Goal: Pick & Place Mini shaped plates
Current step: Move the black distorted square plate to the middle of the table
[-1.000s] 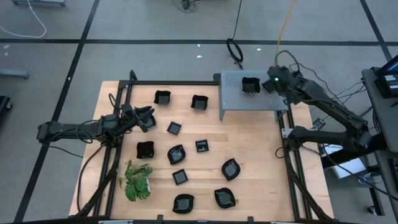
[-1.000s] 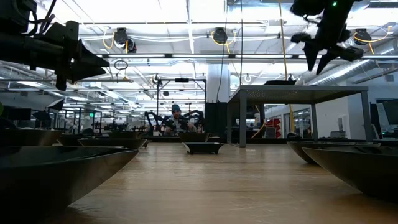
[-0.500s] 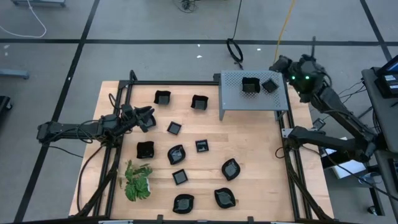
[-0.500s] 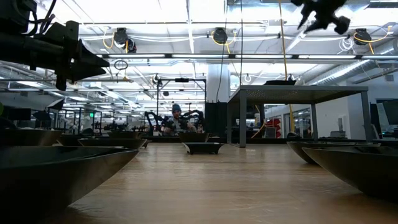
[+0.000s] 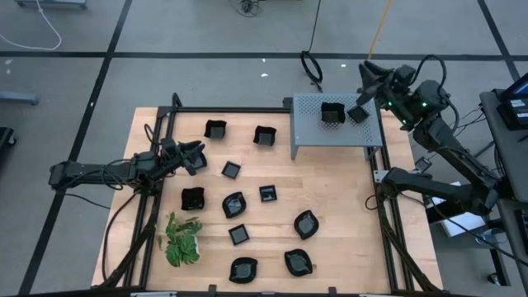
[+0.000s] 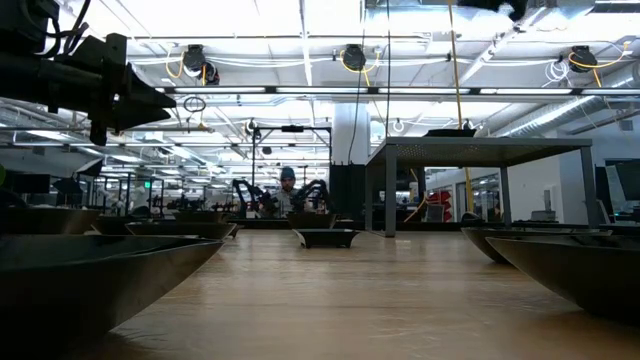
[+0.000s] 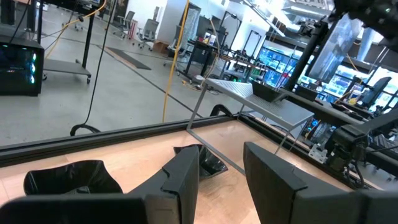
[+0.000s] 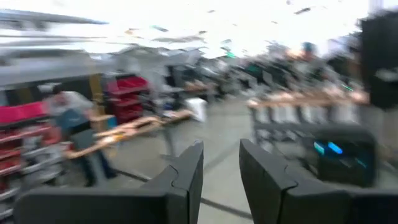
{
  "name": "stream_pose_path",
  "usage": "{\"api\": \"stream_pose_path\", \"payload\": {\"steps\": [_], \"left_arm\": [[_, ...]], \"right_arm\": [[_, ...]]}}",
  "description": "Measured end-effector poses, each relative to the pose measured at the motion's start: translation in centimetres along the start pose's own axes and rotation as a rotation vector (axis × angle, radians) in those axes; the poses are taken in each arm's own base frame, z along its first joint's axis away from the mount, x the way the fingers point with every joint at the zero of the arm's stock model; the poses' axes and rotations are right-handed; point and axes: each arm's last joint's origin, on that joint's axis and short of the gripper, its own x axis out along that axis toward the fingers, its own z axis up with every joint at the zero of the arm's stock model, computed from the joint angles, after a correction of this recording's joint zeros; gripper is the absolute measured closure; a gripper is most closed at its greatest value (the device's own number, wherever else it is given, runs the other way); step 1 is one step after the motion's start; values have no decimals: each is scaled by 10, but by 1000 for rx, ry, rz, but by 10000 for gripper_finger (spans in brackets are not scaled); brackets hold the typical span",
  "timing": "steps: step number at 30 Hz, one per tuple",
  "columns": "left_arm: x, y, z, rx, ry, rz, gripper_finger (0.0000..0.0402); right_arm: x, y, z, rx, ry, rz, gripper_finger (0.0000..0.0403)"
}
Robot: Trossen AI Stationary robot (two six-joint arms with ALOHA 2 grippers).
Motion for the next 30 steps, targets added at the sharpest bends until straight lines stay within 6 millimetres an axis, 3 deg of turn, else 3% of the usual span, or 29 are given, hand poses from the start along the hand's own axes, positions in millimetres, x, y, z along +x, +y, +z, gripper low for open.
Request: {"api": "stream_pose_path", "payload": {"steps": [8,17,30], "left_arm": [[0,0,0,0,-1,0,273],[0,0,1,-20,-9,4,273],[-6,-7,36,-225,-332,-68,273]], "right_arm": [[-1,8,10,-35,-83,242,312],[-1,8,11,20,-86,246,312],[9,9,6,22,-81,244,314]]}}
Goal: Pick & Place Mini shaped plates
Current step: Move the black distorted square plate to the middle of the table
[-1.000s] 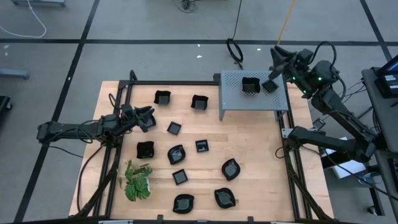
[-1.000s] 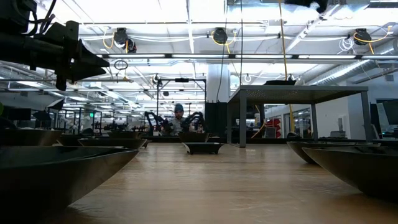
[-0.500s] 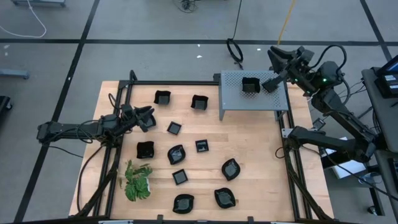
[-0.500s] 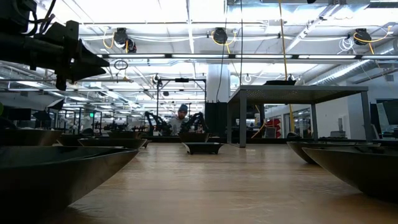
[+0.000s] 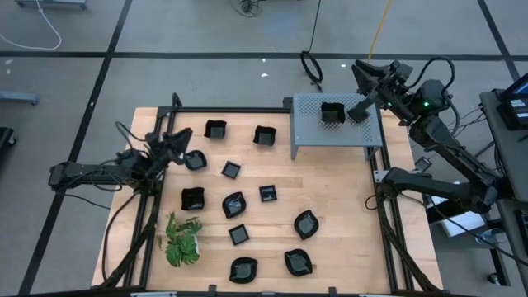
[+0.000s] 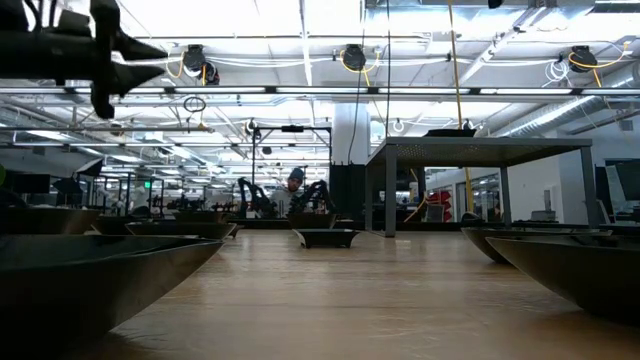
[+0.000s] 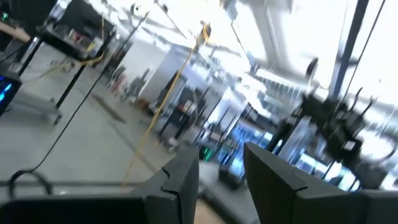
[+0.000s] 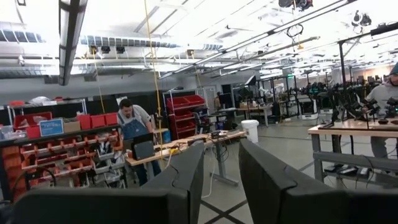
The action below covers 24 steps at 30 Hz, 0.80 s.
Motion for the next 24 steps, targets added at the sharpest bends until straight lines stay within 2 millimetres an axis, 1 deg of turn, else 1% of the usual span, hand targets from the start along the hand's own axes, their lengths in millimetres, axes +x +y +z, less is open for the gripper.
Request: {"api": "stream_pose_path", "payload": {"steps": [6,12,15,18,21,24], "left_arm": [[0,-3,9,-86,-87,-17,273],[0,-5,12,-104,-97,-33,273],[3,-10,20,-53,-112,-36,273],[10,-19,29,34,-120,-33,273],[20,-30,37,123,-108,-25,273],[33,-41,40,208,-46,-8,273]], "right_arm": [[9,-2,-8,3,34,-6,314],[16,-4,-15,-4,61,-10,314],[18,-4,-17,-25,68,-11,314],[20,-5,-18,-29,74,-12,314],[21,-5,-20,-22,79,-13,314],[22,-5,-21,-20,84,-14,314]]}}
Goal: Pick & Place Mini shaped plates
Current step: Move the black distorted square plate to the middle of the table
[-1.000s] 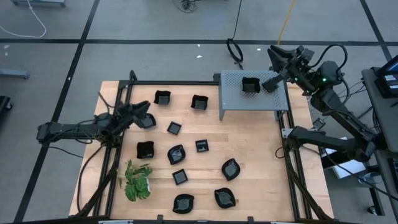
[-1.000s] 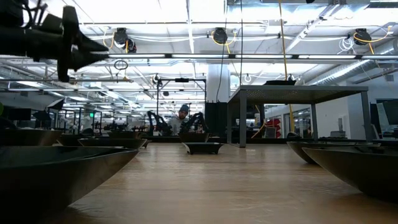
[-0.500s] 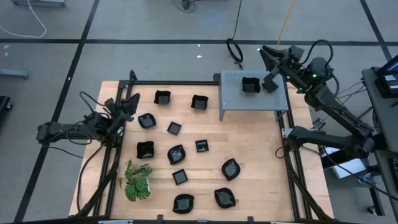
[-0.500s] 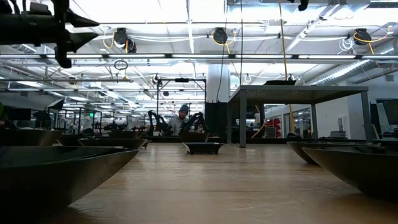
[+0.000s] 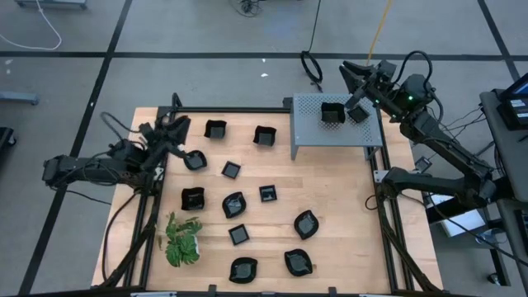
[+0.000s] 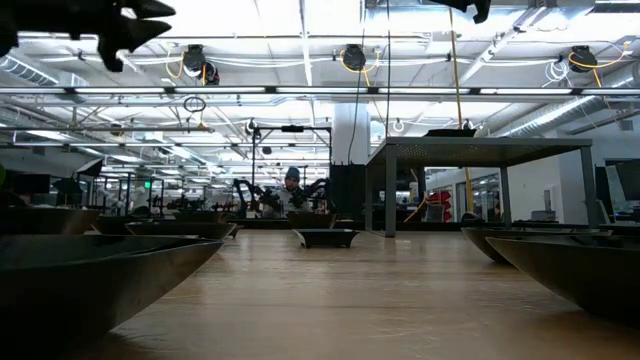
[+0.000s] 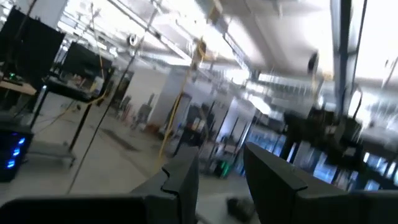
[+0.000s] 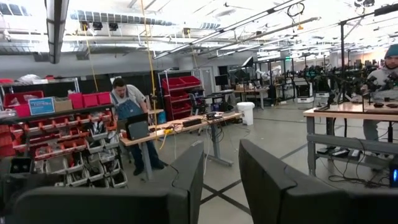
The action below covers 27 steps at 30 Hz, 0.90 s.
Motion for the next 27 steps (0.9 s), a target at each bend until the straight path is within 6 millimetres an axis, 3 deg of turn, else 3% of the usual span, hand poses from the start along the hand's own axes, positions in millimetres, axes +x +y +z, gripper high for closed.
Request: {"api": "stream_pose_path", "payload": {"steps": [7,13,19,27], "left_arm": [[41,-23,2,156,213,60,273],[80,-26,-5,236,328,187,273],[107,-5,-32,169,513,364,273],[121,39,-77,-162,832,543,273]], "right_arm": [[0,0,0,0,0,0,314],[0,0,0,1,0,0,314],[0,0,0,1,0,0,314],[0,0,0,1,0,0,314]]}}
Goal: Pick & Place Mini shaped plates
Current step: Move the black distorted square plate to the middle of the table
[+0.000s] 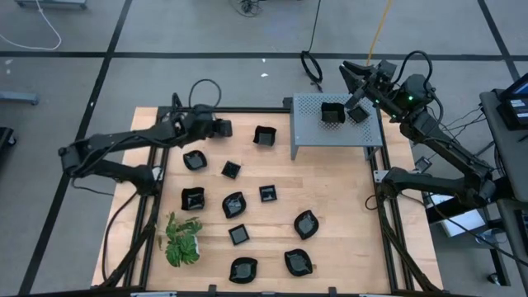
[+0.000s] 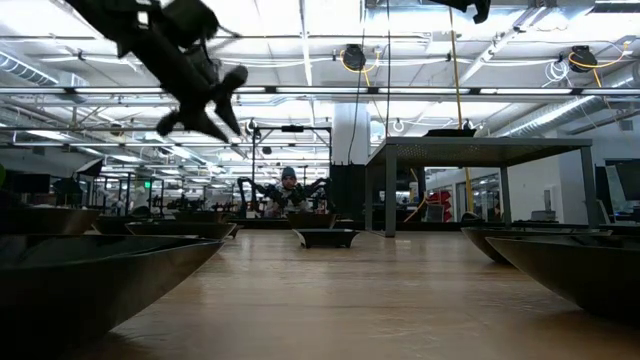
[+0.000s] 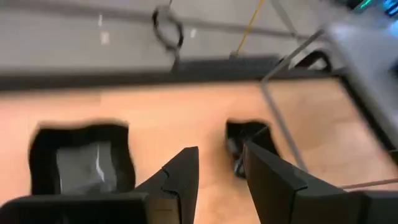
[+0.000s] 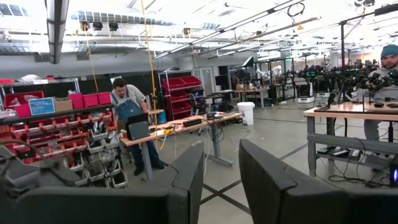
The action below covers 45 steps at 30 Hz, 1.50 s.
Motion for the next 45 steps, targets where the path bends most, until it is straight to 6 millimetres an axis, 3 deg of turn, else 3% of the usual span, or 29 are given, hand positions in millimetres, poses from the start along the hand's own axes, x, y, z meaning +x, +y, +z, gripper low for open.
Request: {"api": "stream_pose_path", "payload": {"steps": [10,21,36,39,45], "left_arm": [[46,23,-11,14,168,99,273],[70,34,-19,266,173,207,273],[99,49,-44,343,271,319,273],[101,50,-46,401,284,330,294],[99,46,-47,484,295,308,391]], "right_arm": [[0,0,0,0,0,0,314],[0,0,0,0,1,0,314],[0,0,-1,0,7,-1,314],[0,0,-1,1,8,-1,314],[0,0,-1,1,8,-1,314]]}}
